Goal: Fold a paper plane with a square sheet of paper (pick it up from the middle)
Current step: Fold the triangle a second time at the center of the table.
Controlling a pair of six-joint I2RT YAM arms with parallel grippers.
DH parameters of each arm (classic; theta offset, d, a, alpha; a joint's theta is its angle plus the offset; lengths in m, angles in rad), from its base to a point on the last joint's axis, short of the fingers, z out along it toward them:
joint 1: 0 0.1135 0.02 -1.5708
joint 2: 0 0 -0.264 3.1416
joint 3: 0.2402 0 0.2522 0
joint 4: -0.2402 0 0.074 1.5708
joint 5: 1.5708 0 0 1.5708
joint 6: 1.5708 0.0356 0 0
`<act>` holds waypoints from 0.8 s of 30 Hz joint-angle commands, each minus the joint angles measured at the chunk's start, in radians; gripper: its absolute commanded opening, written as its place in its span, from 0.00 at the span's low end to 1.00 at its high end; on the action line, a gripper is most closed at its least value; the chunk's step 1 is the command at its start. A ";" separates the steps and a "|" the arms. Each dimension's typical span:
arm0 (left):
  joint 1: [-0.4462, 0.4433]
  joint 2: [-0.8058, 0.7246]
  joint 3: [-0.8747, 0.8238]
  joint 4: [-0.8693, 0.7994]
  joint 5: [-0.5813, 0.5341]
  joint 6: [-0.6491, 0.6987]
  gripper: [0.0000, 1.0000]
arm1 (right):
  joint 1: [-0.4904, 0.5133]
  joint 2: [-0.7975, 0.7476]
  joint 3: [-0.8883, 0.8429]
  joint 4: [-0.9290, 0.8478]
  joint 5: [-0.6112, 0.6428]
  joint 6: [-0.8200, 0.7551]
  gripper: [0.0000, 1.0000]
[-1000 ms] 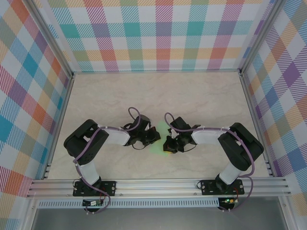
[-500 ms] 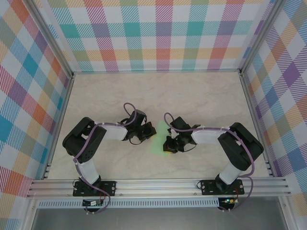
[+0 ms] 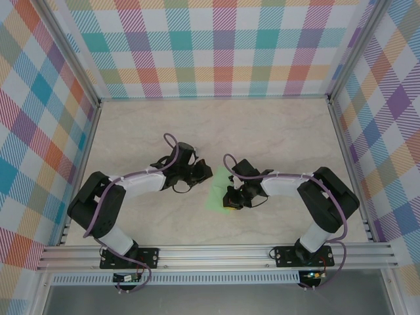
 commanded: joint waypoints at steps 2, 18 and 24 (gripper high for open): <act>-0.052 0.033 -0.005 0.011 0.056 0.025 0.00 | 0.009 0.047 -0.023 -0.114 0.061 -0.010 0.09; -0.077 0.227 -0.001 0.018 -0.012 0.015 0.00 | 0.009 -0.005 0.005 -0.048 -0.002 0.036 0.11; -0.078 0.210 -0.039 0.035 -0.015 0.007 0.00 | 0.009 -0.047 0.036 0.055 -0.025 0.092 0.12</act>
